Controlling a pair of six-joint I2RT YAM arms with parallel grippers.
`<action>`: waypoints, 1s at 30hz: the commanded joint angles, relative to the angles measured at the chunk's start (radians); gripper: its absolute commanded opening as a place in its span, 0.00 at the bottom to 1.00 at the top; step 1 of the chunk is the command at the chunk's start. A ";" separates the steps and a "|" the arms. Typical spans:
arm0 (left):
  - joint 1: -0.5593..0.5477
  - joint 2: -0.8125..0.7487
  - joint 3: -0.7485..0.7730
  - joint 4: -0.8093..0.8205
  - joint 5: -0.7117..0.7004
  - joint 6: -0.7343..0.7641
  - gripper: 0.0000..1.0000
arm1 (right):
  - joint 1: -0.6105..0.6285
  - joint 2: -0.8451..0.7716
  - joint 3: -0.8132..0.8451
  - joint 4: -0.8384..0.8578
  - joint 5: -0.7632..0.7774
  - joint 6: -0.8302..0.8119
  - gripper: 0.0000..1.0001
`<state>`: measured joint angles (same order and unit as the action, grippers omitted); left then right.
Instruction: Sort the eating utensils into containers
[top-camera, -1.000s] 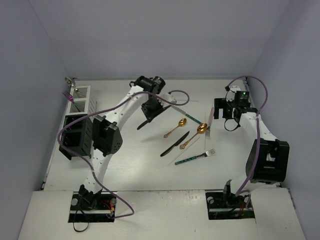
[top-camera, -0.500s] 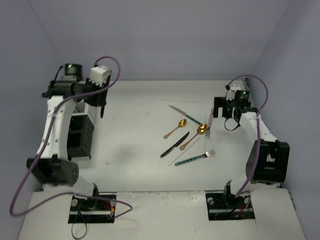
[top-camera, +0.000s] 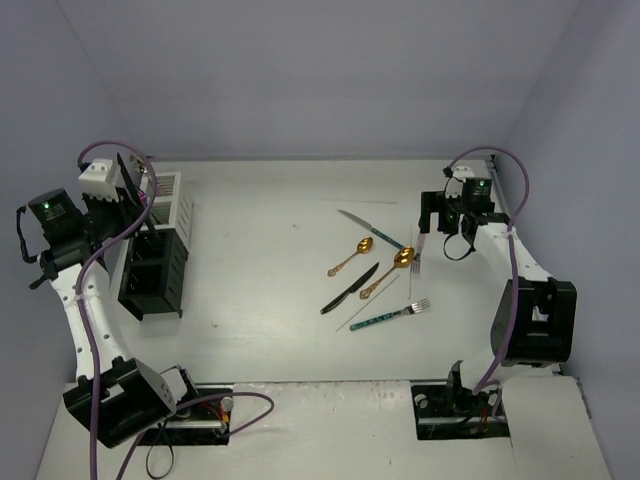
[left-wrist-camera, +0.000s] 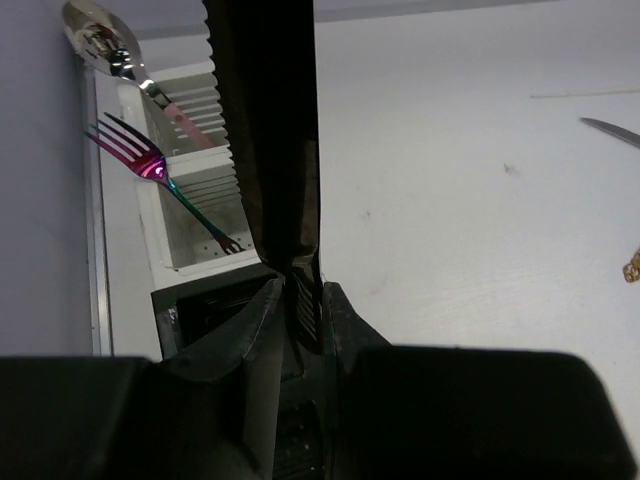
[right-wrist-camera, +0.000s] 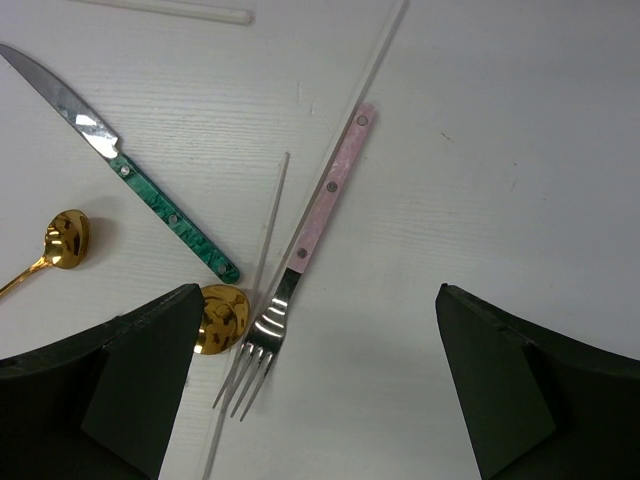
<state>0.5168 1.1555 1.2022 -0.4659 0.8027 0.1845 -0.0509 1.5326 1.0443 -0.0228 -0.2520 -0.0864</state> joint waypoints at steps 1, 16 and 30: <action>0.036 -0.035 -0.071 0.371 0.057 -0.096 0.00 | 0.002 -0.003 0.018 0.062 -0.006 0.000 1.00; 0.043 -0.010 -0.262 0.579 -0.033 -0.058 0.00 | -0.001 0.006 0.000 0.084 -0.012 -0.012 1.00; 0.046 0.046 -0.404 0.695 -0.087 -0.059 0.00 | -0.010 -0.006 0.000 0.084 -0.020 -0.012 1.00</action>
<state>0.5560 1.2055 0.8003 0.0609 0.7115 0.1269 -0.0528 1.5375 1.0386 0.0005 -0.2531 -0.0906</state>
